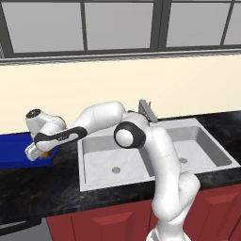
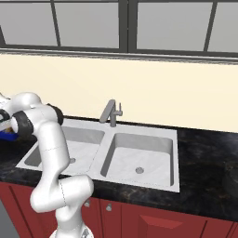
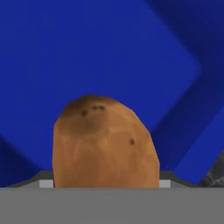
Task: Pick up all produce items and place them in the sink. Turn on the sink faucet to wash them. Then turn the sink off and put them in the tray.
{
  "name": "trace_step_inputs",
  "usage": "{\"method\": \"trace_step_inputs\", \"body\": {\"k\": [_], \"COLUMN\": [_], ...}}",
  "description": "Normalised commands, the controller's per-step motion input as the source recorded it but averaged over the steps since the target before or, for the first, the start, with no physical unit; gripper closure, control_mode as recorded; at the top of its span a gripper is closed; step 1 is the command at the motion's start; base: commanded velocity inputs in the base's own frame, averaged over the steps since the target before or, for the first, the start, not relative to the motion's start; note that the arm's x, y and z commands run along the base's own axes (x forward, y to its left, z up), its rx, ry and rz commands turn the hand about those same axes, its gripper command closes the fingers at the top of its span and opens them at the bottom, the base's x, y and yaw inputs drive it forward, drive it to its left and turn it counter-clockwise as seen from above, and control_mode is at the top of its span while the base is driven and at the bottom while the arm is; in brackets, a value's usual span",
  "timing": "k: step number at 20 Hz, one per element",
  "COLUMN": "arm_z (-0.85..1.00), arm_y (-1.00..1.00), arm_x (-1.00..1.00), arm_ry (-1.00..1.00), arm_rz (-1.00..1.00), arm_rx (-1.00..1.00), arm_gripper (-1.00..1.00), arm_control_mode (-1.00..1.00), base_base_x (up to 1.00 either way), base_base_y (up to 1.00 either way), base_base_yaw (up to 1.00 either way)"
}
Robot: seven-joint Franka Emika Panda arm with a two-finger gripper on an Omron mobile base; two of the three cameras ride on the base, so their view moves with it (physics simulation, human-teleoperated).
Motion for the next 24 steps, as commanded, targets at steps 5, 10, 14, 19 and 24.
{"method": "trace_step_inputs", "body": {"k": [5, 10, 14, 19, 24], "arm_z": [-0.2, 0.0, 0.19, 0.4, 0.51], "arm_y": [0.01, 0.23, 0.26, 0.05, 0.0], "arm_x": [0.3, 0.13, 0.0, 0.0, -0.09], "arm_ry": [0.01, 0.0, -0.01, -0.02, -0.02], "arm_rz": [0.03, 0.06, 0.06, 0.02, 0.01], "arm_rx": [0.01, 0.0, 0.0, -0.01, 0.0], "arm_gripper": [-1.0, -1.0, -1.0, -1.0, -1.0], "arm_control_mode": [-1.0, -1.0, -1.0, -1.0, -1.0], "base_base_x": [0.0, 0.0, 0.0, 0.0, 0.0], "base_base_y": [0.0, 0.0, 0.0, 0.0, 0.0], "base_base_yaw": [0.0, 0.0, 0.0, 0.0, 0.0]}}
